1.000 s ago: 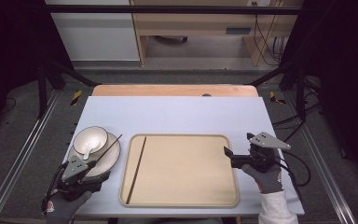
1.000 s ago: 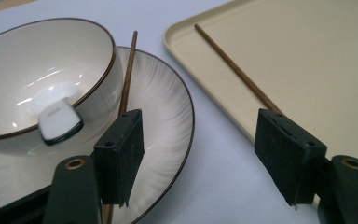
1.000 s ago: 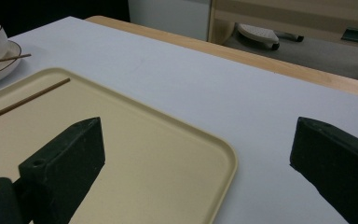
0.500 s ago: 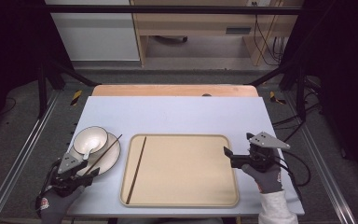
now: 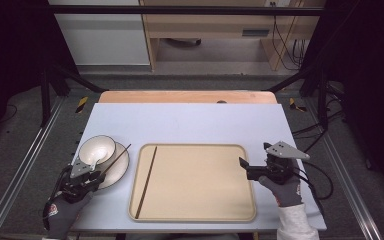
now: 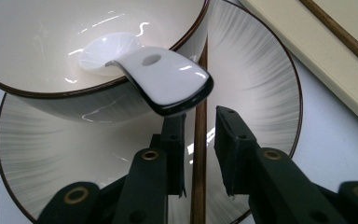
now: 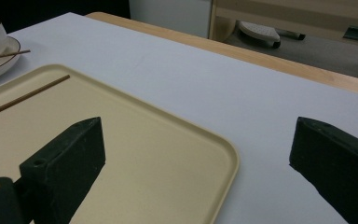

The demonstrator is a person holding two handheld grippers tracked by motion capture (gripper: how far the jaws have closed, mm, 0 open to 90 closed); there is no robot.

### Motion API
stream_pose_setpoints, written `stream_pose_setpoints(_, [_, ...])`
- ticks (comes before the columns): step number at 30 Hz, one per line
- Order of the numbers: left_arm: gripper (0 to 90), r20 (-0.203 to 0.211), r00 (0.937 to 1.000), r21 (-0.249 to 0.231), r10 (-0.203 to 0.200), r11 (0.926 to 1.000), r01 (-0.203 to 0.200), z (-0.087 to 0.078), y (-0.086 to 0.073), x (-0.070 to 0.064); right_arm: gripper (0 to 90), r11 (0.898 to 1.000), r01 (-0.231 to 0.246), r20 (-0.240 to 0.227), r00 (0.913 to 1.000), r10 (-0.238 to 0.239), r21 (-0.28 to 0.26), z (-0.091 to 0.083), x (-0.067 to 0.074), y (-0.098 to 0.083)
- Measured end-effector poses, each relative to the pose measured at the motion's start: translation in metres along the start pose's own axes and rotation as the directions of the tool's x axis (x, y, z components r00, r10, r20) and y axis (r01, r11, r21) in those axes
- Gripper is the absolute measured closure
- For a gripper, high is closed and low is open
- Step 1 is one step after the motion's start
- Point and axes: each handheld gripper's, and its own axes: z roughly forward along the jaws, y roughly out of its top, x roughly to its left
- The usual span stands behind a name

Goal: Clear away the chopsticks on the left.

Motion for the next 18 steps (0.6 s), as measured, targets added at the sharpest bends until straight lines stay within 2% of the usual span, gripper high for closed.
stream_pose_setpoints(6, [81.6,0.008,0.9999,0.001,-0.01,1.0,0.01,-0.0008,0.0001,-0.0003,3.4,1.0,-0.002,-0.001,1.0,0.002,0.0,-0.0005,-0.0001,0.0001])
stream_pose_setpoints(15, [84.4,0.017,0.9997,0.01,-0.016,0.9998,0.016,-0.0012,0.0015,-0.0044,3.4,1.0,0.002,0.0,1.0,-0.002,0.002,-0.0003,-0.0001,0.0])
stream_pose_setpoints(18, [84.5,0.023,0.9995,-0.001,-0.02,0.9998,0.021,-0.0026,0.0032,-0.0082,3.4,1.0,0.001,-0.002,1.0,-0.001,0.002,-0.0007,-0.0001,0.0001])
